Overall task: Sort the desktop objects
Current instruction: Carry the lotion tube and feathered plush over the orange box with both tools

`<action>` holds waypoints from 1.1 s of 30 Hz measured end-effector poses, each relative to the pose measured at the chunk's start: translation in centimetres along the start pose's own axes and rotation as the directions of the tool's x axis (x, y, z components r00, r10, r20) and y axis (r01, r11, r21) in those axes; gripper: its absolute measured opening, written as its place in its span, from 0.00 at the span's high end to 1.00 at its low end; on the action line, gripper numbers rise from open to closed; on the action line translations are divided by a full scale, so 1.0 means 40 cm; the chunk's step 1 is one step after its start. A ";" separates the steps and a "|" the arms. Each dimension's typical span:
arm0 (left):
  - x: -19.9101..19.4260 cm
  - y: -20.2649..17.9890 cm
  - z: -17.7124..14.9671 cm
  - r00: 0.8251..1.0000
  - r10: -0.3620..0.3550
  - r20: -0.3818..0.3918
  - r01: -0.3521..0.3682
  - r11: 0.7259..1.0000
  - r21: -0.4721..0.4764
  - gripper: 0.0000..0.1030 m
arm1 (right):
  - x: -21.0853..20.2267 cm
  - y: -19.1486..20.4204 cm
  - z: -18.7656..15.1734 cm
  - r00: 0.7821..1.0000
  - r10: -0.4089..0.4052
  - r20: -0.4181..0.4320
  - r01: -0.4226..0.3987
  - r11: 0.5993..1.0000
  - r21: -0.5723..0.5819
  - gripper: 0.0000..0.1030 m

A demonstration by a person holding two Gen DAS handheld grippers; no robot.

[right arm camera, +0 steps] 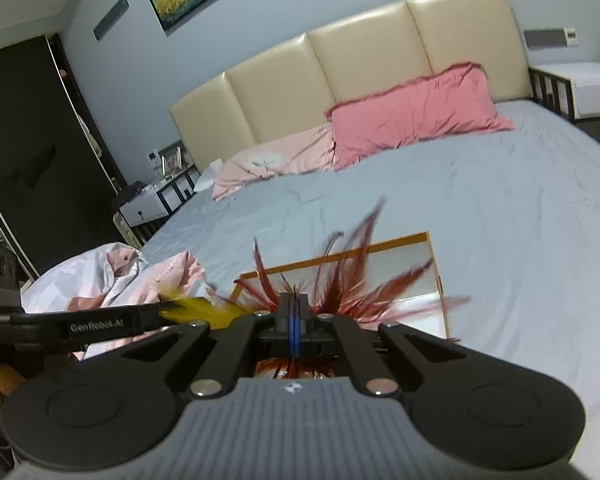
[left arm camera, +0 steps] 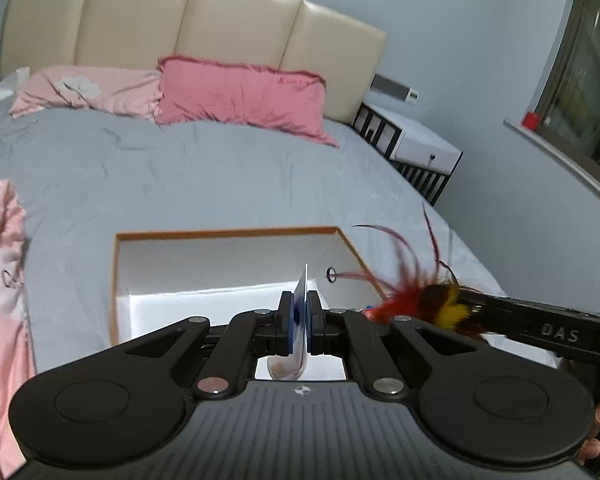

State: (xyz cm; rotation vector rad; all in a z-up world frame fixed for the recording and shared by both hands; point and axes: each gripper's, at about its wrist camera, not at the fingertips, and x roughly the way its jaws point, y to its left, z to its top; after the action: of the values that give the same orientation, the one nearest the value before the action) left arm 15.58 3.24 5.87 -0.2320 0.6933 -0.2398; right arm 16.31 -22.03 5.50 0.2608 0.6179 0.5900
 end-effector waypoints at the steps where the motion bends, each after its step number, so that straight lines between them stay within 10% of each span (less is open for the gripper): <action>1: 0.019 0.002 -0.002 1.000 0.005 -0.014 -0.005 1.000 0.000 0.95 | 0.021 -0.009 0.000 1.000 -0.005 -0.017 0.005 1.000 0.006 1.00; 21: 0.169 0.029 -0.034 0.978 0.022 -0.205 -0.013 0.999 0.046 0.99 | 0.227 -0.104 -0.038 0.976 -0.098 -0.194 0.096 0.995 -0.022 1.00; 26: 0.177 0.008 -0.024 0.978 0.001 -0.208 0.013 0.998 0.065 0.78 | 0.241 -0.108 -0.031 0.969 -0.141 -0.204 0.125 0.988 -0.088 1.00; 33: 0.241 -0.008 -0.029 0.965 0.013 -0.263 -0.001 0.999 0.046 0.76 | 0.233 -0.131 0.005 0.973 -0.156 -0.173 0.138 0.984 -0.110 1.00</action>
State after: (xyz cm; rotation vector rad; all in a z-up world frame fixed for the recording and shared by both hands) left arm 21.97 -0.02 -0.68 -0.1547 0.9508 -0.2820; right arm 24.87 -20.77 -0.80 0.0684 0.7747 0.5019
